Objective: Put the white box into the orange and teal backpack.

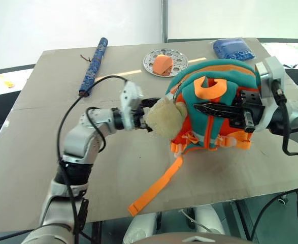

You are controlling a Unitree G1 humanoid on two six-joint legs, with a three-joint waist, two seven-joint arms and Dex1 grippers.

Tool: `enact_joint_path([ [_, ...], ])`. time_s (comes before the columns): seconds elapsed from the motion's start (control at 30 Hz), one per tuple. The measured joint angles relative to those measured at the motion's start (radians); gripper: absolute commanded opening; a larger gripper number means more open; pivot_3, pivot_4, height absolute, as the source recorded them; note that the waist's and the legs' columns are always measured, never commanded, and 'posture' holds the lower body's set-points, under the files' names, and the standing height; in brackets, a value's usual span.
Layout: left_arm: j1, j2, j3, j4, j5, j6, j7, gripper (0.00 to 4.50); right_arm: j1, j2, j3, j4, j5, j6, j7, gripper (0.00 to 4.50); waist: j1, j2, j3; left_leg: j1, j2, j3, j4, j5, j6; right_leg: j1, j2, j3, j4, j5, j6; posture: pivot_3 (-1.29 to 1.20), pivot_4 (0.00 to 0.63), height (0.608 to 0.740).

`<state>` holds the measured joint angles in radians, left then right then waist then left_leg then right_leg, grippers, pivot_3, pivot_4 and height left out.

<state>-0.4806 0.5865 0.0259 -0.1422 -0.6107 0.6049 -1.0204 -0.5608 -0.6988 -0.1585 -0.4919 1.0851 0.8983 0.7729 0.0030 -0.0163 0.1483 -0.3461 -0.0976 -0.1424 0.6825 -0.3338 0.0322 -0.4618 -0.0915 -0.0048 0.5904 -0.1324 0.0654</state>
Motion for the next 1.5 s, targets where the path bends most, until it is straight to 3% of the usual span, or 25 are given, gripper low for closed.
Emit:
enact_joint_path([
  [0.07,0.034,0.04,0.06,-0.007,-0.07,0.074,-0.001,4.45,0.008,0.0,0.0,0.004,-0.015,-0.009,-0.001,0.0,-0.006,0.0,0.0,0.0,0.0,0.0,0.0,0.0,0.0,0.0,0.0,0.0,0.0,0.0,0.0,0.0,0.15,0.733],
  [0.17,0.061,0.117,0.245,-0.03,-0.353,0.329,0.03,4.45,0.009,0.019,0.007,0.032,-0.059,-0.037,-0.013,0.0,-0.012,0.0,0.0,0.0,0.0,-0.001,0.0,0.0,0.0,0.0,0.0,0.0,0.0,0.0,0.0,0.0,0.15,0.733],
  [0.27,0.078,0.146,0.323,-0.061,-0.529,0.455,0.07,4.45,0.007,0.032,0.025,0.04,-0.081,-0.052,-0.015,0.0,-0.014,0.0,0.0,0.0,0.0,-0.001,0.0,0.0,0.0,0.0,0.0,0.0,0.0,0.0,0.0,0.0,0.15,0.733],
  [0.3,0.087,0.149,0.34,-0.079,-0.61,0.508,0.108,4.45,0.006,0.04,0.031,0.042,-0.091,-0.054,-0.015,0.0,-0.015,0.0,0.0,0.0,0.0,-0.001,0.0,0.0,0.0,0.0,0.0,0.0,0.0,0.0,0.0,0.0,0.15,0.733],
  [0.47,0.084,0.097,0.332,-0.125,-0.729,0.545,0.261,4.45,-0.004,0.054,0.037,0.057,-0.093,-0.054,-0.007,0.0,-0.014,0.0,0.0,0.001,0.0,-0.001,0.0,0.0,0.0,0.0,0.0,0.0,0.001,0.0,0.0,0.0,0.15,0.733],
  [0.63,0.06,0.038,0.278,-0.149,-0.732,0.526,0.389,4.45,-0.005,0.054,0.036,0.058,-0.072,-0.05,0.002,0.0,-0.014,0.0,0.0,0.001,0.0,-0.001,0.0,0.0,0.0,0.0,0.0,0.0,0.0,0.0,0.0,0.0,0.15,0.733],
  [0.93,0.048,0.012,0.282,-0.141,-0.787,0.5,0.413,4.45,-0.091,0.128,0.011,0.116,-0.1,-0.111,-0.101,0.0,-0.013,0.0,0.0,0.001,0.0,0.0,0.0,0.0,0.0,0.0,0.0,0.001,0.0,0.0,-0.001,0.0,0.15,0.733],
  [1.03,0.03,0.011,0.294,-0.123,-0.817,0.491,0.418,4.45,-0.069,0.171,-0.022,0.116,-0.037,-0.114,-0.136,0.0,-0.011,0.001,0.0,0.0,-0.001,-0.001,-0.001,0.0,0.0,0.0,0.0,0.0,-0.001,0.0,-0.001,0.0,0.15,0.733],
  [1.13,0.026,-0.006,0.291,-0.124,-0.825,0.466,0.438,4.45,0.018,0.121,0.001,0.059,-0.061,-0.112,-0.12,0.0,-0.01,0.001,0.0,0.0,-0.001,0.0,-0.001,0.0,0.0,0.0,-0.001,0.0,-0.001,0.0,-0.001,0.0,0.15,0.733],
  [1.37,0.027,-0.075,0.245,-0.095,-0.686,0.364,0.501,4.45,0.053,0.14,-0.017,0.032,0.052,-0.086,-0.154,0.0,-0.012,0.0,0.0,0.003,0.0,0.001,0.0,0.0,0.0,0.002,0.0,0.001,0.0,0.001,-0.002,0.0,0.15,0.733],
  [1.5,0.002,-0.103,0.235,0.004,-0.553,0.276,0.52,2.59,0.052,0.117,-0.017,0.032,0.086,-0.079,-0.166,0.0,-0.009,0.0,0.0,0.003,0.0,0.001,0.0,0.0,0.0,0.002,0.0,0.001,-0.001,0.001,-0.002,0.0,0.15,0.733],
])
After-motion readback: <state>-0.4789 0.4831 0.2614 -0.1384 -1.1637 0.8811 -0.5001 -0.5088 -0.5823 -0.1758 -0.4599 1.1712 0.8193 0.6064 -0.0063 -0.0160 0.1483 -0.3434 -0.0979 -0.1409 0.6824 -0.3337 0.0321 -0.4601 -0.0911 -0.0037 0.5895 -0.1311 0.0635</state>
